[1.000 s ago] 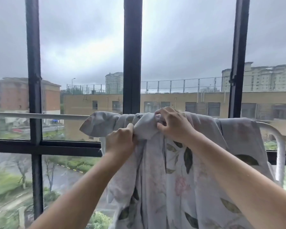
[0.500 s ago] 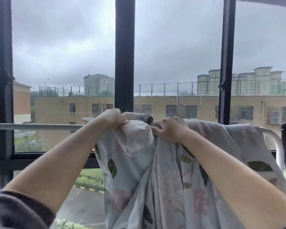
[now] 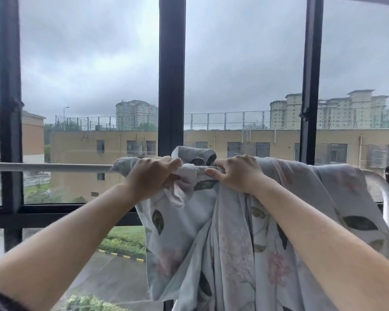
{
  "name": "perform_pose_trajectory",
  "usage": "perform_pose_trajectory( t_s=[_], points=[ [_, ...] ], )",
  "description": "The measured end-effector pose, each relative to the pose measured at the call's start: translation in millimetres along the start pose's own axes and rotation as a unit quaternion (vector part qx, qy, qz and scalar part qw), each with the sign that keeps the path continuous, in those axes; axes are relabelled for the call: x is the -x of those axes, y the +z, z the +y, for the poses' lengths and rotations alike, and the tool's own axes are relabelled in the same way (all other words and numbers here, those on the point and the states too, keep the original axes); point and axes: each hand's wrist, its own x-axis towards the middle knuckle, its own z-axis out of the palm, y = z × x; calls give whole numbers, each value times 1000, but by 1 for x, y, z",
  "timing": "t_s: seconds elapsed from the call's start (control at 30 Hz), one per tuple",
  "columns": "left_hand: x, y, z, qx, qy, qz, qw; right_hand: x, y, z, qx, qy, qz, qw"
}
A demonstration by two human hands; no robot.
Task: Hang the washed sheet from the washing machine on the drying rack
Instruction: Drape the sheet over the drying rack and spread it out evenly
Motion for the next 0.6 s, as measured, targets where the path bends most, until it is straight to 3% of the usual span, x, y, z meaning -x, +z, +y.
perform_pose_trajectory(
  t_s=[0.07,0.17,0.2,0.23,0.33,0.37,0.4,0.5,0.6],
  points=[
    [-14,-13,-10,63,-62,18,996,2,-1,1,-4,3,-4,1000],
    [-50,-23,-34,10,-216,20,976,2,4,1,1,11,13,1000],
    [-59,-23,-40,37,-275,7,961,2,5,1,-1,11,20,1000],
    [-67,-19,-42,92,-323,-53,940,1,6,-1,-4,9,25,1000],
    [-67,-9,-26,148,-364,-350,851,0,4,-4,-7,8,26,1000],
    [-64,-5,-23,148,-376,-382,831,0,4,-3,-7,8,27,1000],
    [-63,-5,-22,144,-385,-372,832,0,4,-1,-7,9,27,1000],
    [-61,-15,-28,102,-340,-299,886,2,6,3,-10,14,20,1000],
    [-45,-33,-31,84,-268,-347,895,1,7,4,-16,18,18,1000]
  ],
)
